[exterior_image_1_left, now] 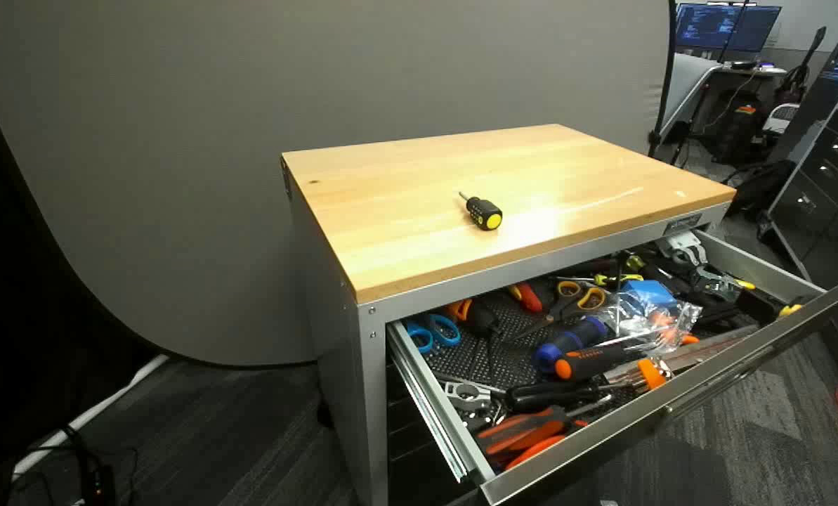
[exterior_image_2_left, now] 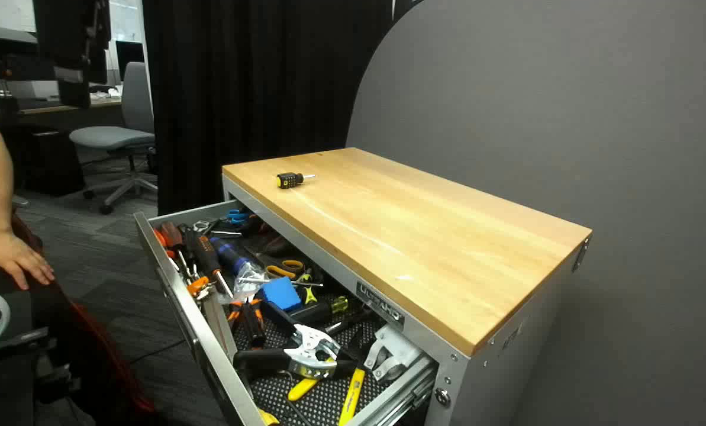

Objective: Put the screwdriver in the topmost drawer then close it

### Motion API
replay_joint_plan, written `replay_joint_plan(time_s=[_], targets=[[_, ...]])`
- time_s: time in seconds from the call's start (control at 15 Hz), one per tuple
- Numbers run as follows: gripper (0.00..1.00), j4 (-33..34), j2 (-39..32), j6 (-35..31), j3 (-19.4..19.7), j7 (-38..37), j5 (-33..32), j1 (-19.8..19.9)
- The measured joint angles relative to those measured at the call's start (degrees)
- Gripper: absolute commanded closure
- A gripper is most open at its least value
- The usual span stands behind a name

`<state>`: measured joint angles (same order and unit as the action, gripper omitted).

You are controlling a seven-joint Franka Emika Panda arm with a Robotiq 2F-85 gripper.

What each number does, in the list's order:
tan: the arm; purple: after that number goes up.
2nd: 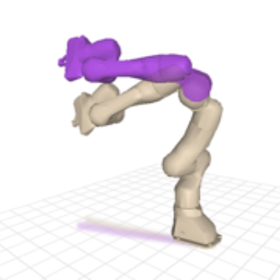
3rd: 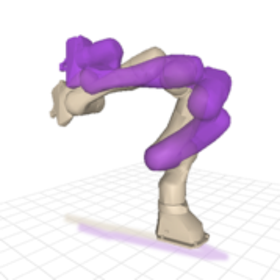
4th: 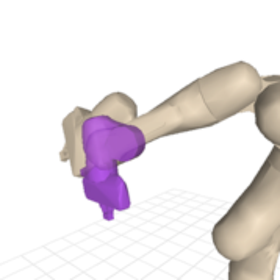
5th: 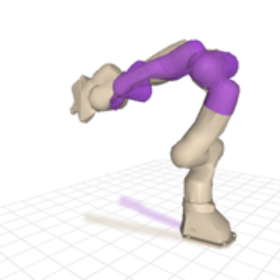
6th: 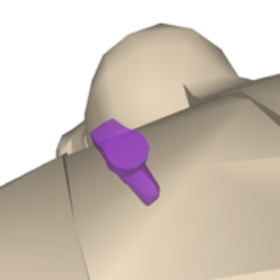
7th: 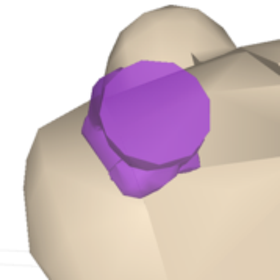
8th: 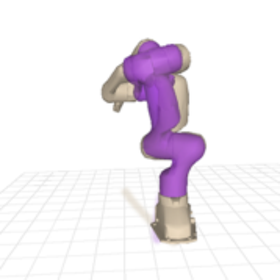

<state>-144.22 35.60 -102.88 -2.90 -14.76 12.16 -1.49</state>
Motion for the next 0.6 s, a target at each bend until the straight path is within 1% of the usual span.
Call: replay_joint_plan(time_s=[0.6], targets=[[0.00, 0.8, 0.3, 0.0, 0.0, 0.0, 0.0, 0.0]])
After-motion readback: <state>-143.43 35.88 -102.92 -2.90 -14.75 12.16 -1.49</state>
